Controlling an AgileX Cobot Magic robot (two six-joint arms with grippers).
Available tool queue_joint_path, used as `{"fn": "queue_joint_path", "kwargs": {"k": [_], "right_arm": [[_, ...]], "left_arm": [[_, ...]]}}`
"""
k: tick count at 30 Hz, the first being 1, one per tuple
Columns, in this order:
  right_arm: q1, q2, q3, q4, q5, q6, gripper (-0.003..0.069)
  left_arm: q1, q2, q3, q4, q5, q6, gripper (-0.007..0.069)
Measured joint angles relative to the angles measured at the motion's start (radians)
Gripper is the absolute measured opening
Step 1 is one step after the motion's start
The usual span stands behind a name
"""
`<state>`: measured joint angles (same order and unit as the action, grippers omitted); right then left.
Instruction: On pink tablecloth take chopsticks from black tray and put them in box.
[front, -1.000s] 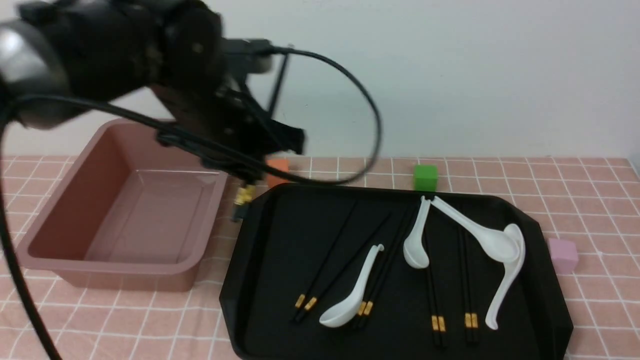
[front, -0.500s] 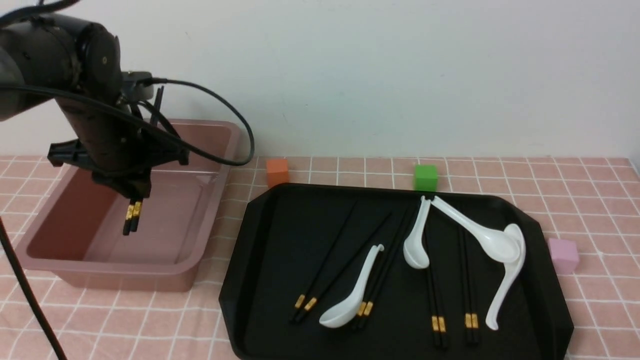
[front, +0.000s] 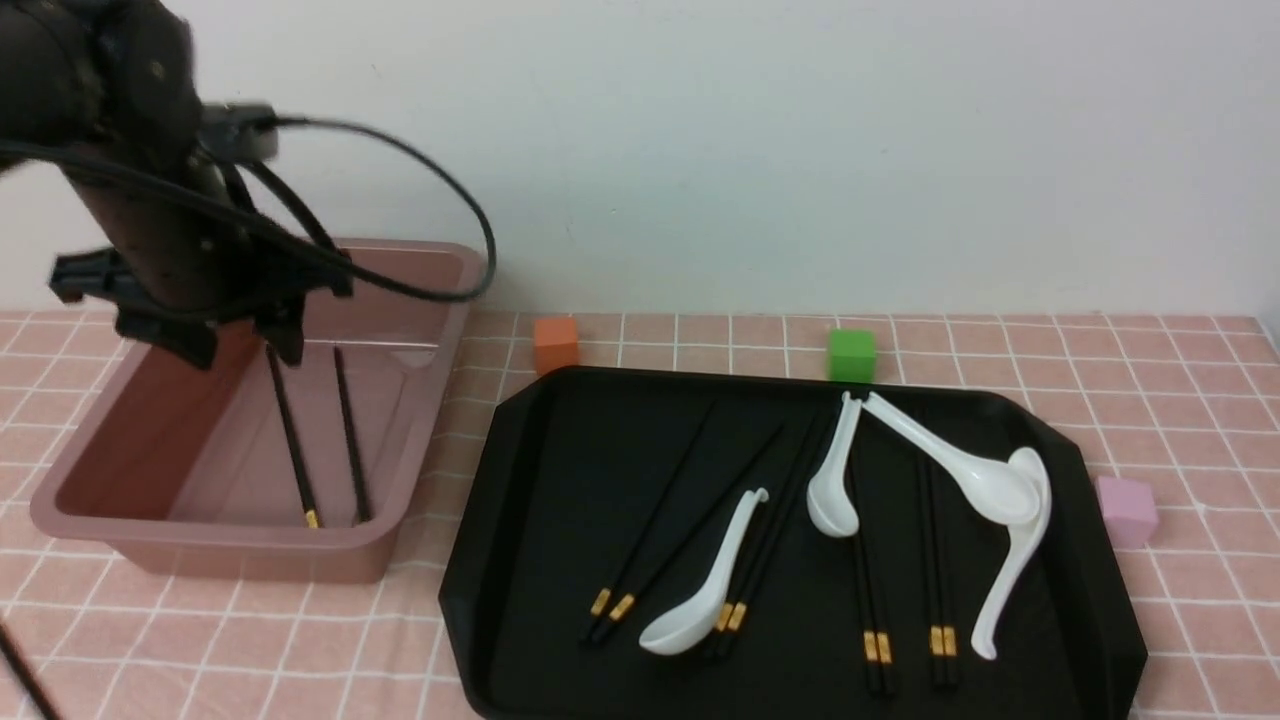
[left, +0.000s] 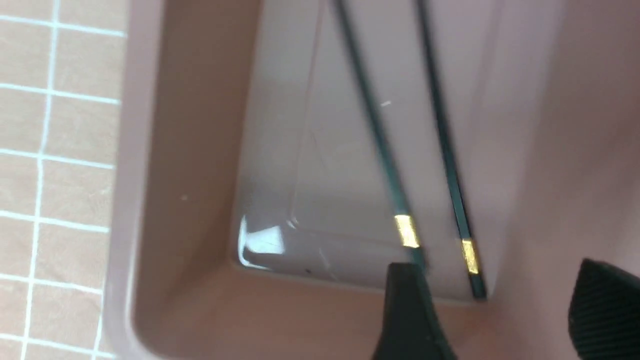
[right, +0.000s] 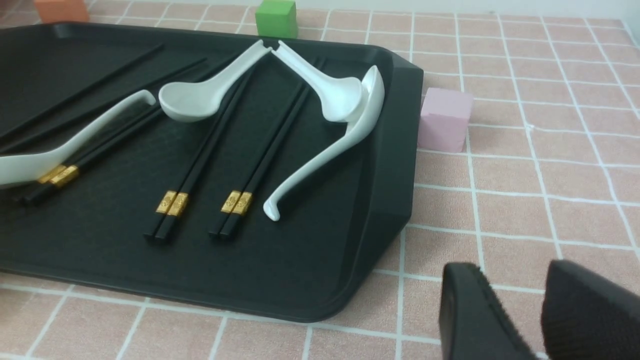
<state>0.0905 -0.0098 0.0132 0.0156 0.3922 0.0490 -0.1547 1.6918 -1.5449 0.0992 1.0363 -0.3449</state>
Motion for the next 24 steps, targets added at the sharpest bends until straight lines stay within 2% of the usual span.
{"fn": "queue_joint_path", "kwargs": {"k": [4, 5, 6, 7, 8, 10, 14, 15, 19, 20, 24], "right_arm": [[0.0, 0.0, 0.0, 0.0, 0.0, 0.0, 0.024], [0.0, 0.0, 0.0, 0.0, 0.0, 0.0, 0.024], [0.0, 0.0, 0.0, 0.0, 0.0, 0.0, 0.024], [0.0, 0.0, 0.0, 0.0, 0.0, 0.0, 0.024], [0.0, 0.0, 0.0, 0.0, 0.0, 0.0, 0.024], [0.0, 0.0, 0.0, 0.0, 0.0, 0.0, 0.024], [0.0, 0.0, 0.0, 0.0, 0.0, 0.0, 0.024], [0.0, 0.0, 0.0, 0.0, 0.0, 0.0, 0.024], [0.0, 0.0, 0.0, 0.0, 0.0, 0.0, 0.024], [0.0, 0.0, 0.0, 0.0, 0.0, 0.0, 0.024], [0.0, 0.0, 0.0, 0.0, 0.0, 0.0, 0.024]], "left_arm": [[0.0, -0.157, 0.021, -0.049, -0.011, 0.019, 0.0329], [0.0, -0.262, 0.068, -0.082, -0.044, 0.042, 0.0248], [0.0, -0.31, 0.097, -0.094, -0.065, 0.052, 0.0202], [0.0, -0.322, 0.105, -0.099, -0.07, 0.054, 0.019], [0.0, -0.436, 0.193, -0.12, -0.124, 0.071, 0.0085], [0.0, -0.554, 0.303, -0.133, -0.196, 0.08, -0.0006], [0.0, -0.806, 0.577, -0.14, -0.34, 0.082, -0.0013], [0.0, -0.82, 0.592, -0.14, -0.356, 0.082, -0.0013], [0.0, -1.086, 0.897, -0.145, -0.54, 0.076, -0.0013], [0.0, -1.174, 0.992, -0.154, -0.623, 0.056, -0.0013], [0.0, -1.382, 1.195, -0.175, -0.782, 0.0, -0.0013]]}}
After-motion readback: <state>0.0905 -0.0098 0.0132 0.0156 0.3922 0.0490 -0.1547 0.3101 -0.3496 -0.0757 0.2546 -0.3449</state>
